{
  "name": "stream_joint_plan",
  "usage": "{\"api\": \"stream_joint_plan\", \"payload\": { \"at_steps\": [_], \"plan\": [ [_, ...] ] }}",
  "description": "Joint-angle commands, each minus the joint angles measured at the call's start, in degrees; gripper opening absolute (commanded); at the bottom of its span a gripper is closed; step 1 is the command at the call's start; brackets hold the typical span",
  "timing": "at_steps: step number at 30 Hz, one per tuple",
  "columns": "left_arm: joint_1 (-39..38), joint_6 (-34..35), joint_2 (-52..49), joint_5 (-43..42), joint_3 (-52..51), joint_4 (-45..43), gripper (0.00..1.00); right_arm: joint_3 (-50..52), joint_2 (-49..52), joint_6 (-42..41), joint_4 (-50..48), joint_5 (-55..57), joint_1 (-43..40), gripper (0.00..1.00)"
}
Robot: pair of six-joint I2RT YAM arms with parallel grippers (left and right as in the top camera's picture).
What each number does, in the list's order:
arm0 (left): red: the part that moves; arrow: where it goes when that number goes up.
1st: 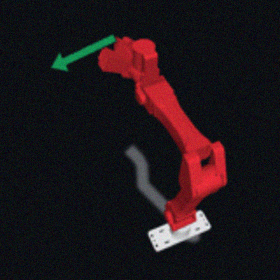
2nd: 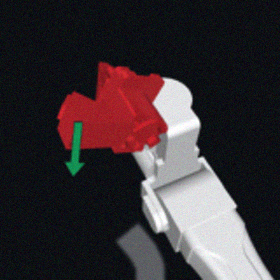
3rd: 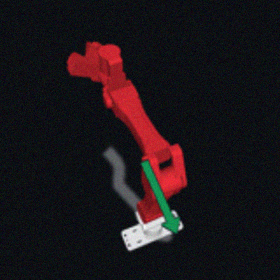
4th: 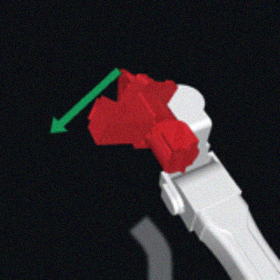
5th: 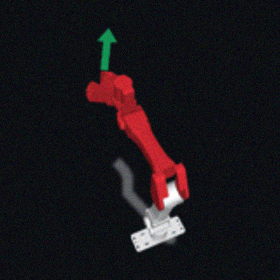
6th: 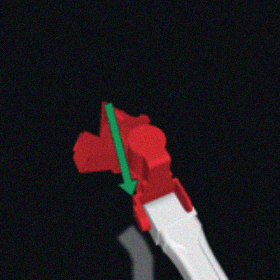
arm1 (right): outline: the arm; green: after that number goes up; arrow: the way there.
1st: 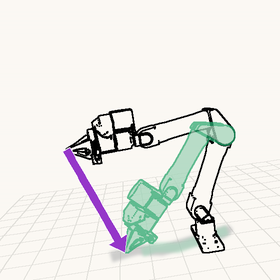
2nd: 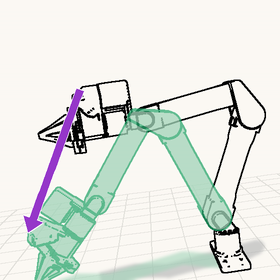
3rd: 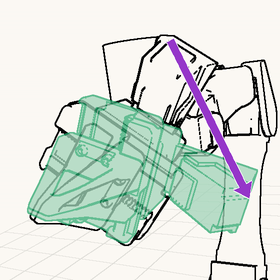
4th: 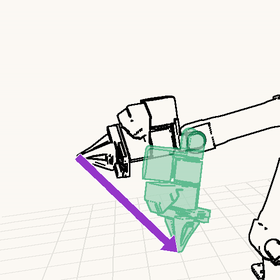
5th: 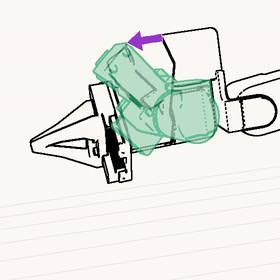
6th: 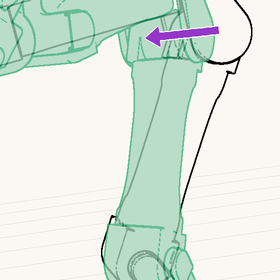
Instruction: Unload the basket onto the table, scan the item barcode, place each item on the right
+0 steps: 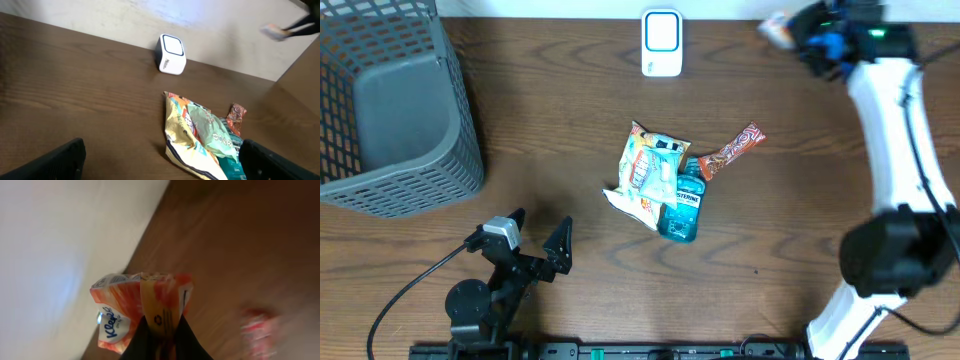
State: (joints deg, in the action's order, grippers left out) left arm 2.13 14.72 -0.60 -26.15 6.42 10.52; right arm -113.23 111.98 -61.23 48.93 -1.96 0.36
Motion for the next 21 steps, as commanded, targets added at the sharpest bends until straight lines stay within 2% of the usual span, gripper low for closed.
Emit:
{"api": "stream_joint_plan", "payload": {
  "at_steps": [1,5,8,15,21],
  "plan": [
    [-0.17,-0.74,0.37,0.28,0.57,-0.04,0.98,0.28,1.01,4.96,5.62,27.45,-2.64,0.02],
    [-0.17,-0.74,0.37,0.26,0.57,-0.02,0.98,1.18,2.34,4.96,10.12,40.79,-6.34,0.02],
    [-0.17,-0.74,0.37,0.28,0.57,-0.04,0.98,1.97,3.43,4.96,12.2,44.83,-9.68,0.02],
    [-0.17,-0.74,0.37,0.28,0.57,-0.02,0.98,4.5,5.53,4.98,15.5,45.75,-20.5,0.02],
    [-0.17,-0.74,0.37,0.26,0.57,-0.02,0.98,10.36,7.08,4.94,14.58,43.21,-29.97,0.02]
  ]
}}
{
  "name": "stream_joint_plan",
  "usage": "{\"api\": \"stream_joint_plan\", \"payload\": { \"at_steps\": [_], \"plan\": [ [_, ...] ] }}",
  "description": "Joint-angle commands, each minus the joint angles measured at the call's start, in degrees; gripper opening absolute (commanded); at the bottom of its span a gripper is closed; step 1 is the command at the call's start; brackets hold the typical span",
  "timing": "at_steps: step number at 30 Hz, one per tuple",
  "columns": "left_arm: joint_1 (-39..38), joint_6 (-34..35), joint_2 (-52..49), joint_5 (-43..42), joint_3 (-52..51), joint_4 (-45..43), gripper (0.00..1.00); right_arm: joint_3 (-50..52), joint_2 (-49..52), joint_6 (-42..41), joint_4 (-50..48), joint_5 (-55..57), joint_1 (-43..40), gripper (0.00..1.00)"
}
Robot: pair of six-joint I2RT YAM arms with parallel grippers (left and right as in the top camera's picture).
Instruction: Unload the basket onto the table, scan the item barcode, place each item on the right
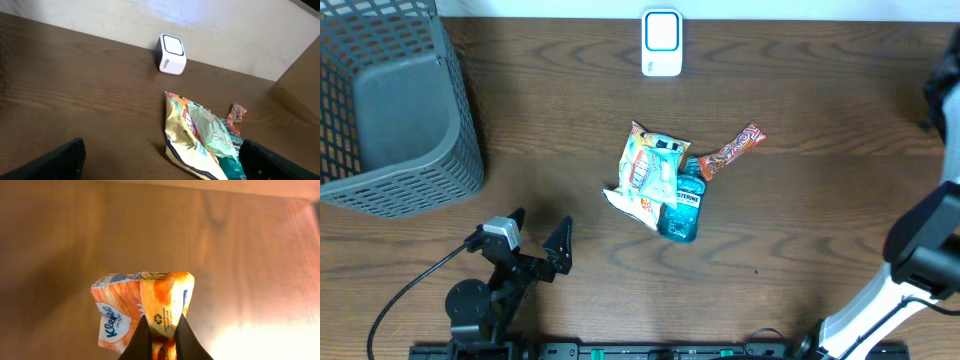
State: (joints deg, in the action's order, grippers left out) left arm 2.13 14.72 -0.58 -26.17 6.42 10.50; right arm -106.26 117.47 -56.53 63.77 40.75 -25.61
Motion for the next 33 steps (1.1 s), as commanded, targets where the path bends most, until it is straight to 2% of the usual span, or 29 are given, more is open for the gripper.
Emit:
{"api": "stream_joint_plan", "payload": {
  "at_steps": [1,10,11,12,14,15,16,18,23,27,33],
  "plan": [
    [-0.17,-0.74,0.35,0.28,0.57,-0.02,0.98,4.37,1.62,0.24,-0.61,-0.68,-5.31,0.01],
    [-0.17,-0.74,0.35,0.28,0.57,0.0,0.98,6.51,1.55,3.26,0.39,-3.8,-14.27,0.02],
    [-0.17,-0.74,0.35,0.28,0.57,0.0,0.98,6.51,1.51,4.44,0.37,-3.85,-14.91,0.08],
    [-0.17,-0.74,0.35,0.31,0.57,-0.02,0.98,6.51,1.46,6.14,0.37,-3.87,-15.54,0.22],
    [-0.17,-0.74,0.35,0.31,0.57,-0.02,0.98,6.51,1.31,9.55,0.28,-4.52,-16.5,0.57],
    [-0.17,-0.76,0.35,0.31,0.57,0.0,0.98,6.43,1.14,11.56,0.22,-5.97,-16.98,0.69],
    [-0.17,-0.74,0.35,0.31,0.57,0.0,0.98,6.14,1.01,13.4,0.2,-8.0,-17.4,0.86],
    [-0.17,-0.74,0.35,0.28,0.57,0.0,0.98,5.01,0.68,18.47,0.35,-14.73,-18.05,0.99],
    [-0.17,-0.74,0.35,0.31,0.57,-0.02,0.98,3.02,-2.45,25.22,0.26,-27.17,-17.62,0.99],
    [-0.17,-0.74,0.35,0.31,0.57,0.0,0.98,2.97,-7.69,25.57,0.15,-31.91,-15.23,0.99],
    [-0.17,-0.74,0.35,0.31,0.57,0.0,0.98,2.97,-17.84,25.97,-0.39,-40.61,-7.34,0.99]
  ]
}}
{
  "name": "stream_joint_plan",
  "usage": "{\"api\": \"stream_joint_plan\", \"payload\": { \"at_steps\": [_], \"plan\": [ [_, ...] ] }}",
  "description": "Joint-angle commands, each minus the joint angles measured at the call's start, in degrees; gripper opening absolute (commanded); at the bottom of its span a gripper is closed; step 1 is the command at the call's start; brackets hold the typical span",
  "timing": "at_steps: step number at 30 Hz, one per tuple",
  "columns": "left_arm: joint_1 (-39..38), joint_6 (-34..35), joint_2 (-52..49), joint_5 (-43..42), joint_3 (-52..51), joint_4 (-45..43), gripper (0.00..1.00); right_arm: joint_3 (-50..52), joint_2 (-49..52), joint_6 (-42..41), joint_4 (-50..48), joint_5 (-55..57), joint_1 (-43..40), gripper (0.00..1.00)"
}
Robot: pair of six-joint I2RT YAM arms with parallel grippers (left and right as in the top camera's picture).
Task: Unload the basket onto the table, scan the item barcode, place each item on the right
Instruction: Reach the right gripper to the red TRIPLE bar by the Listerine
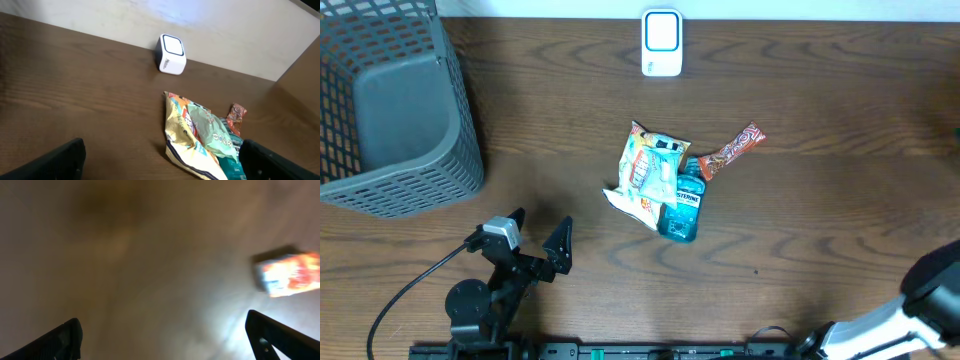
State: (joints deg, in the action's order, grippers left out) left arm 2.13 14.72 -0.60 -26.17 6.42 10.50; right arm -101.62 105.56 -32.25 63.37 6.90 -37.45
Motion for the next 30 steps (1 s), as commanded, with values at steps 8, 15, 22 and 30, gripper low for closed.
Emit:
{"api": "stream_joint_plan", "payload": {
  "at_steps": [8,15,22,30],
  "plan": [
    [-0.17,-0.74,0.37,0.28,0.57,0.0,0.98,-1.66,-12.55,1.46,0.26,-8.28,20.7,0.99],
    [-0.17,-0.74,0.37,0.31,0.57,-0.02,0.98,-0.13,-9.44,4.81,2.75,-15.28,34.58,0.96],
    [-0.17,-0.74,0.37,0.31,0.57,0.0,0.98,0.81,0.13,-2.05,2.25,-13.94,47.23,0.83],
    [-0.17,-0.74,0.37,0.31,0.57,-0.02,0.98,0.81,11.65,-11.61,3.69,-0.59,56.85,0.7]
  ]
}}
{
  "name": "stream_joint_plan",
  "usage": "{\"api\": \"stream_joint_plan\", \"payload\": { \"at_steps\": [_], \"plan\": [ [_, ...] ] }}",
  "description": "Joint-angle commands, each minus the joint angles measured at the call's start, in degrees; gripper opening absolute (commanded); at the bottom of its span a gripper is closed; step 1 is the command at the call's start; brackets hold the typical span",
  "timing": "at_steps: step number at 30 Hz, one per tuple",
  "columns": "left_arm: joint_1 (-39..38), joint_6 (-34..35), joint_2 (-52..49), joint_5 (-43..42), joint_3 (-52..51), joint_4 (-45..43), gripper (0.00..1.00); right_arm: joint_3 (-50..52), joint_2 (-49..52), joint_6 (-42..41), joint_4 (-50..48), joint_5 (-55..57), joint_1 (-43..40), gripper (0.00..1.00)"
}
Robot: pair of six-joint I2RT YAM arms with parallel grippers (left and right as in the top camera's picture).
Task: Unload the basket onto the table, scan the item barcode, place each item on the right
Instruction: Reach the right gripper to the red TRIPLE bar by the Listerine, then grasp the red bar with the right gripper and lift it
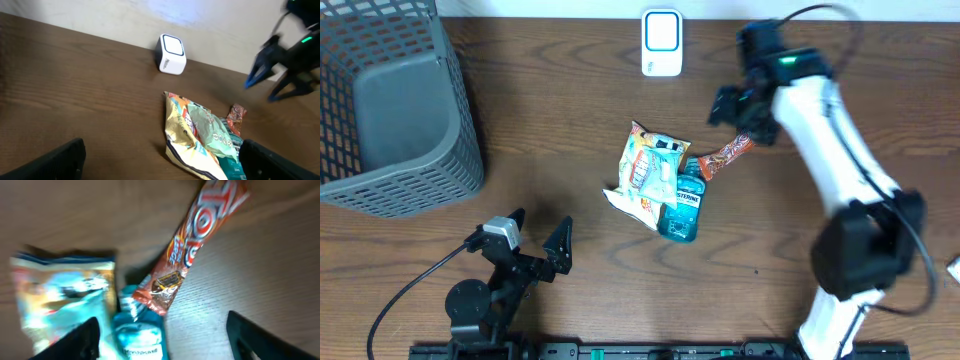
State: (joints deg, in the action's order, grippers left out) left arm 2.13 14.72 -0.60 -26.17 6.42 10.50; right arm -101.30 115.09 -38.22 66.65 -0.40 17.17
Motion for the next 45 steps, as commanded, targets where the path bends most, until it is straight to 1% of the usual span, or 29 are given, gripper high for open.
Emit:
{"api": "stream_joint_plan", "payload": {
  "at_steps": [1,4,8,16,23,26,28,30,33,35,38,42,45],
  "plan": [
    [-0.17,-0.74,0.37,0.28,0.57,0.0,0.98,0.48,2.97,-6.51,0.35,7.52,3.02,0.69],
    [-0.17,-0.74,0.37,0.31,0.57,0.0,0.98,0.48,5.88,-10.56,0.15,12.83,5.4,0.67],
    [-0.17,-0.74,0.37,0.31,0.57,-0.02,0.98,0.48,8.5,-12.46,0.22,16.46,6.67,0.66],
    [-0.17,-0.74,0.37,0.28,0.57,-0.02,0.98,0.48,12.57,-13.44,-4.26,16.83,6.05,0.64],
    [-0.17,-0.74,0.37,0.28,0.57,-0.02,0.98,0.48,15.58,-13.42,-4.04,16.76,5.9,0.58],
    [-0.17,-0.74,0.37,0.28,0.57,0.0,0.98,0.48,17.2,-13.42,-3.45,16.52,5.84,0.49],
    [-0.17,-0.74,0.37,0.28,0.57,0.0,0.98,0.48,17.86,-13.4,-3.02,16.17,5.75,0.32],
    [-0.17,-0.74,0.37,0.31,0.57,-0.02,0.98,0.48,18.14,-13.4,-2.32,16.15,5.64,0.21],
    [-0.17,-0.74,0.37,0.31,0.57,0.0,0.98,0.48,18.14,-13.4,-1.4,16.06,5.64,0.11],
    [-0.17,-0.74,0.37,0.28,0.57,0.0,0.98,0.04,17.53,-12.7,-0.15,14.32,5.51,0.02],
    [-0.17,-0.74,0.37,0.31,0.57,-0.02,0.98,-2.43,16.33,-12.31,3.34,10.21,4.68,0.01],
    [-0.17,-0.74,0.37,0.28,0.57,-0.02,0.98,-8.15,13.33,-12.33,10.86,4.48,1.97,0.02],
    [-0.17,-0.74,0.37,0.28,0.57,0.0,0.98,-11.02,10.1,-12.28,15.67,-2.75,-0.68,0.02]
  ]
}}
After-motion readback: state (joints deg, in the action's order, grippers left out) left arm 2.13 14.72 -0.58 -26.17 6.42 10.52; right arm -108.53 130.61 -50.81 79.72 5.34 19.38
